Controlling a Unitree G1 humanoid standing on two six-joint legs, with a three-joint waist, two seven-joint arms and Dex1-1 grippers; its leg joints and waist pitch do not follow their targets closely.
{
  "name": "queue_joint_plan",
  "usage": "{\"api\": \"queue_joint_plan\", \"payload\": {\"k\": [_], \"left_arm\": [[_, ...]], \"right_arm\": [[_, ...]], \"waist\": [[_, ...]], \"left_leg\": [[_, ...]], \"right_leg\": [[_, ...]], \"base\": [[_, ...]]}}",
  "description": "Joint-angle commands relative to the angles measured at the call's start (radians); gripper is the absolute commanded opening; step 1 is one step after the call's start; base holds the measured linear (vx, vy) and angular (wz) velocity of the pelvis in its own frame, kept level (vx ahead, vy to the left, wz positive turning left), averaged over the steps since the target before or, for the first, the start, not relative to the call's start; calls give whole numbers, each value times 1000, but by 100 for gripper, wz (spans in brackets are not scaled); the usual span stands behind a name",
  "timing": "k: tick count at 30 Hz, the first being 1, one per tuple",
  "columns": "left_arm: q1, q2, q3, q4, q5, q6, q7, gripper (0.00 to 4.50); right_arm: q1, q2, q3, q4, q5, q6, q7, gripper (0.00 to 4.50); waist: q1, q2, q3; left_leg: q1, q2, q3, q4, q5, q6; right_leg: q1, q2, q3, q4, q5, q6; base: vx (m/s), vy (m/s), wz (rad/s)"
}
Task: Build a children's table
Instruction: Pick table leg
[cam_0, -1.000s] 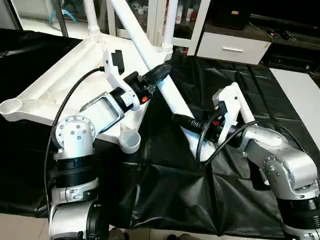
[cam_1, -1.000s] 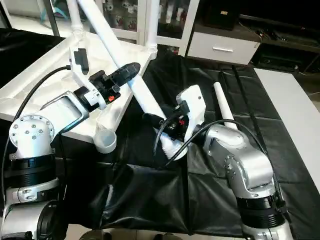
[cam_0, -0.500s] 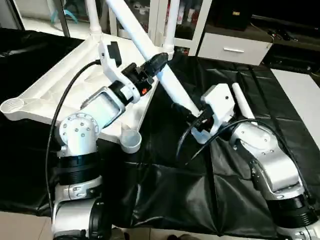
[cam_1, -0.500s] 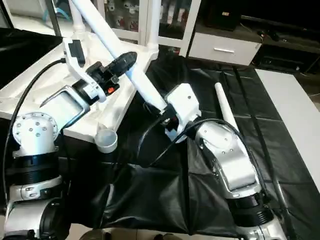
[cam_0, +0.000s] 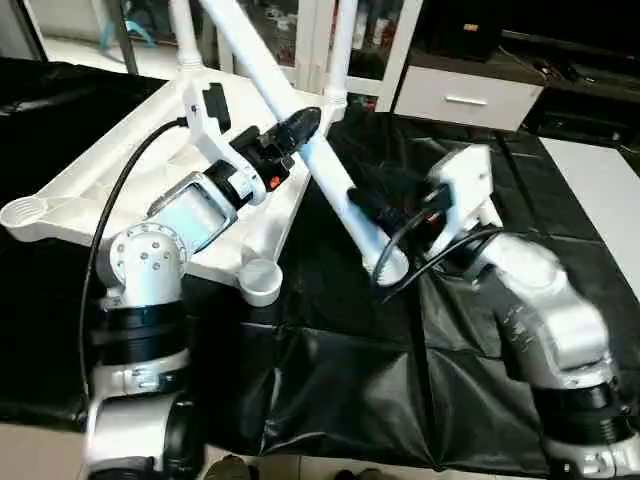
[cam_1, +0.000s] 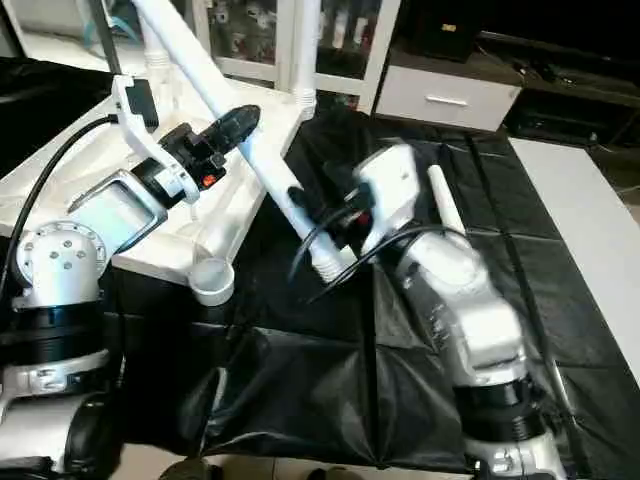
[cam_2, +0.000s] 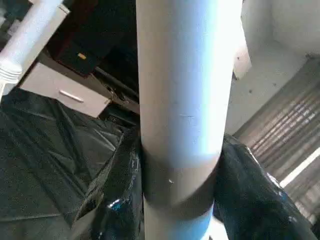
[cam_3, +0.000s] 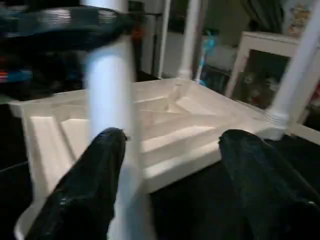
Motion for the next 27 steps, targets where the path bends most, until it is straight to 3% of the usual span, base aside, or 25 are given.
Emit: {"api": "queue_joint_plan", "payload": {"k": [1, 10, 11, 12, 18, 20, 21, 23, 27], "left_arm": [[-35, 9, -24, 7, 12, 12, -25, 172], [-36, 34, -46, 18, 17, 13, -68, 172], [-36, 38, -49, 19, 15, 16, -77, 172], [-35, 49, -57, 16, 7, 28, -105, 172], [-26, 115, -113, -41, -53, 98, -293, 172], [-26, 124, -121, -45, -55, 102, -312, 172], [-27, 157, -157, -53, -45, 92, -381, 172], [-27, 165, -167, -54, -40, 88, -400, 172], [-62, 193, -187, -32, -28, 80, -483, 172]], "right_arm": [[-13, -7, -49, 36, -2, 7, -35, 331], [-21, -11, -47, 29, -44, -17, -82, 331], [-28, -1, -61, 36, -23, 35, -102, 331], [-43, 8, -82, 51, 27, 142, -114, 331], [-7, -96, -10, -44, 228, 340, 144, 331], [-4, -106, -7, -50, 246, 364, 160, 331], [13, -138, 9, -74, 270, 381, 218, 331], [17, -145, 12, -82, 275, 388, 232, 331], [44, -213, 95, -141, 271, 438, 299, 331]], "waist": [[-4, 20, -84], [-5, 18, -83], [-5, 18, -84], [-8, 17, -83], [2, 20, -84], [2, 21, -82], [2, 17, -80], [3, 19, -78], [2, 18, -77]], "left_leg": [[23, 87, -32, -75, -45, 15], [22, 86, -32, -76, -52, -4], [22, 85, -32, -75, -50, -3], [23, 83, -33, -76, -43, 3], [25, 88, -34, -74, -31, 20], [23, 89, -33, -76, -37, 15], [24, 87, -32, -76, -58, 10], [24, 90, -32, -78, -79, -5], [23, 90, -35, -80, -93, -23]], "right_leg": [[57, -97, 58, -52, -48, -254], [55, -98, 58, -53, -70, -232], [57, -97, 59, -53, -66, -233], [58, -94, 58, -52, -65, -235], [59, -97, 57, -49, -41, -243], [57, -100, 57, -50, -54, -251], [58, -100, 58, -56, -93, -243], [56, -103, 60, -59, -136, -236], [56, -104, 60, -63, -175, -215]], "base": [[0, 0, 0], [0, 0, 0], [0, 0, 0], [0, 0, 0], [0, 0, 0], [0, 0, 0], [0, 0, 0], [0, 0, 0], [0, 0, 0]]}}
